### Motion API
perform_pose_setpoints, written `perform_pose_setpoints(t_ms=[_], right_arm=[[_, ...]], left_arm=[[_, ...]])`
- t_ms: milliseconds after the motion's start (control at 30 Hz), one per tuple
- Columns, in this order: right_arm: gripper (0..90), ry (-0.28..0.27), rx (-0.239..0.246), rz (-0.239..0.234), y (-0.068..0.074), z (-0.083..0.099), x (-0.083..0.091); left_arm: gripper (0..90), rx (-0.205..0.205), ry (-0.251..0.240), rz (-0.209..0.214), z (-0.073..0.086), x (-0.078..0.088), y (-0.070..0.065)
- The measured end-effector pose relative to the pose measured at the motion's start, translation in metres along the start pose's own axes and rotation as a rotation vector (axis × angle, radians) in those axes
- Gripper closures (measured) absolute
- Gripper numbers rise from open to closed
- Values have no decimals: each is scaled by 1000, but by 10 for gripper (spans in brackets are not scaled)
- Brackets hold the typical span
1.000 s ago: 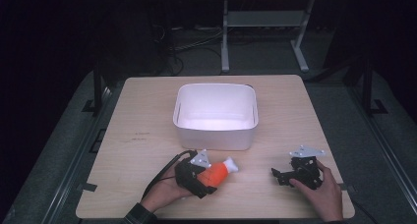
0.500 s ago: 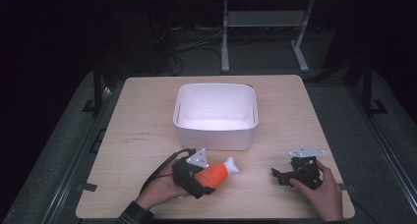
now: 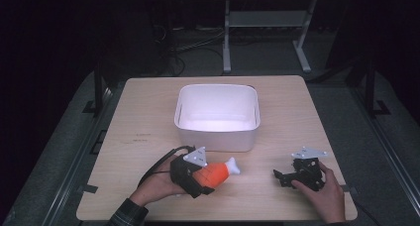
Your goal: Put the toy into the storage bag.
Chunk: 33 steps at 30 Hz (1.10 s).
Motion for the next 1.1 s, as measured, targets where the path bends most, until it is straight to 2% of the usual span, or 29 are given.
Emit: perform_pose_setpoints(t_ms=[333, 567, 833, 1100], right_arm=[[0, 0, 0, 0, 0, 0, 0], [0, 0, 1, 0, 0, 0, 0], [0, 0, 0, 0, 0, 0, 0], [0, 0, -1, 0, 0, 0, 0]], left_arm=[[174, -21, -3, 17, -6, 10, 2], [174, -34, -19, 20, -15, 23, 3], [174, -70, -36, 35, -29, 40, 5], [174, -72, -55, 48, -39, 52, 10]])
Point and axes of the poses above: each handheld gripper's, and its own axes: x roughly backward along the jaws, z roughly out of its underside, y roughly to its left, the point moved 3 cm from there along -x, roughly forward along the jaws, and after that the axes turned 5 degrees about x, right-handed, at the moved point
